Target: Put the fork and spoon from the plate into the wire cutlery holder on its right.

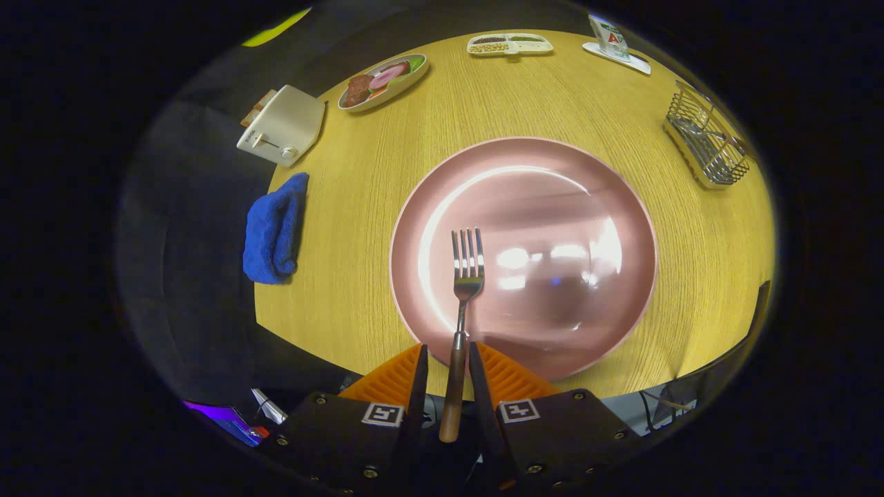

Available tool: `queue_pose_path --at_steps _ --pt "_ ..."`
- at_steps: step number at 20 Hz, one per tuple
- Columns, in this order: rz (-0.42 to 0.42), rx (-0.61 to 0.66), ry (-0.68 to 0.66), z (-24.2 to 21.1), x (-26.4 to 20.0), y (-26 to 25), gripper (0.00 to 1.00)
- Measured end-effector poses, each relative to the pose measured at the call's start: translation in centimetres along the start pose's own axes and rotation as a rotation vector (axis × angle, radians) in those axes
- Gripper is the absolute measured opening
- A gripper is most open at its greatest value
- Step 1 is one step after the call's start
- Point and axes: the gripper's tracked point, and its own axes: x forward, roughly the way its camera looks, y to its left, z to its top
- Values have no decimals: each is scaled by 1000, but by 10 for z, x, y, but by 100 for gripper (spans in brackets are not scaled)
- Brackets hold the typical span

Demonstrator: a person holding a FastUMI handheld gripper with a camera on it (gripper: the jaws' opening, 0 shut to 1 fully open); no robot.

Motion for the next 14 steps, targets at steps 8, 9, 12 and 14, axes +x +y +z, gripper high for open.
queue_pose_path --at_steps 8,9,12,14 --pt "11 -15 0 2 -8 -3 5" --pt "13 -26 -6 0 7 -1 5" --pt "0 -42 -34 6 1 -4 5" --pt "6 -24 -39 11 -4 -4 5"
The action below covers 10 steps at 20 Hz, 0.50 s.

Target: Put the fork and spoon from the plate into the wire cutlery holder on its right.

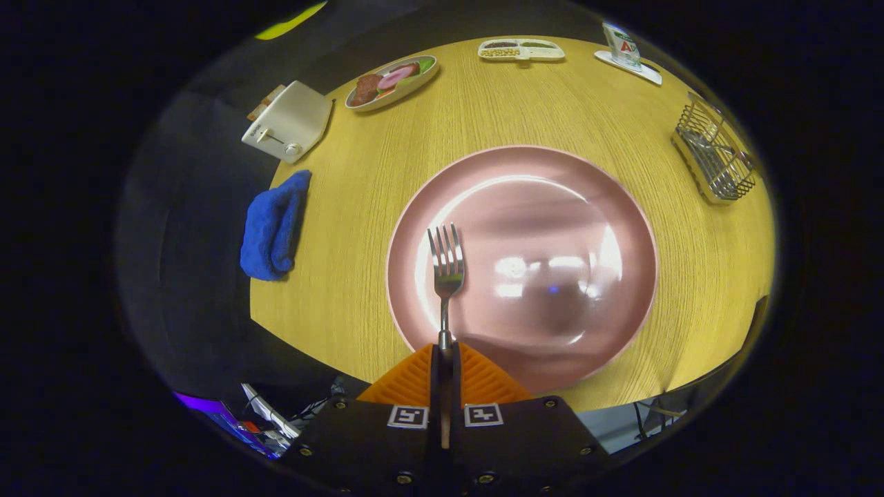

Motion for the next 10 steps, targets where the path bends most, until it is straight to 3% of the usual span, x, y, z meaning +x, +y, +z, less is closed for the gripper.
queue_pose_path --at_steps 10 --pt "-65 63 -138 80 -70 -55 5"
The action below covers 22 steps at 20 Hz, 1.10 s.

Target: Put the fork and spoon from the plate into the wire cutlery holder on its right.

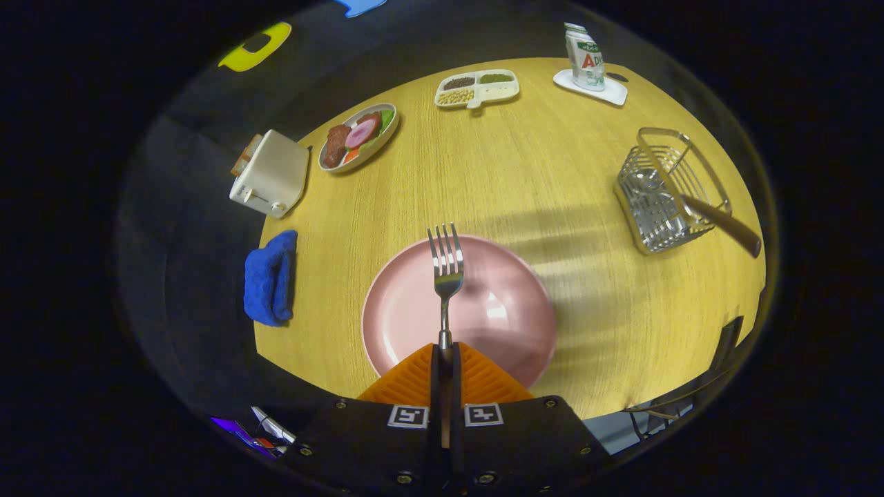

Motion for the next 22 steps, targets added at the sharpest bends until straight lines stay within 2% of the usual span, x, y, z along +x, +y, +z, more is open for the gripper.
queue_pose_path --at_steps 4,8,15,22 --pt "-38 22 -63 46 -36 -27 5" --pt "-73 47 -71 66 -68 -58 5" --pt "-132 88 -32 61 -99 -109 5" --pt "-168 96 66 52 -102 -132 5"
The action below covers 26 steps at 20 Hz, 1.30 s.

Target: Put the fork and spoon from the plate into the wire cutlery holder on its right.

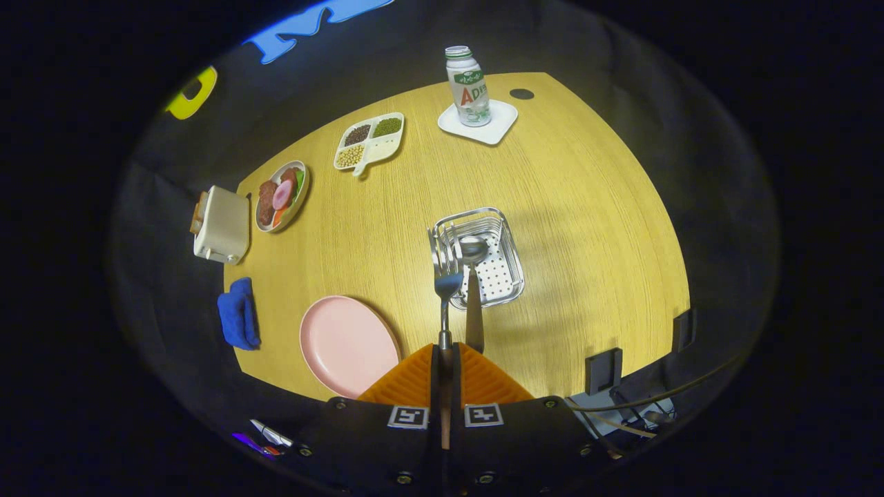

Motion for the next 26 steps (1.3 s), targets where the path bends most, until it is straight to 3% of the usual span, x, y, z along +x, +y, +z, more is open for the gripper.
queue_pose_path --at_steps 9,22,26 --pt "4 111 120 0 16 -4 5" --pt "0 151 140 8 25 -14 7" --pt "23 173 123 14 22 -10 13"
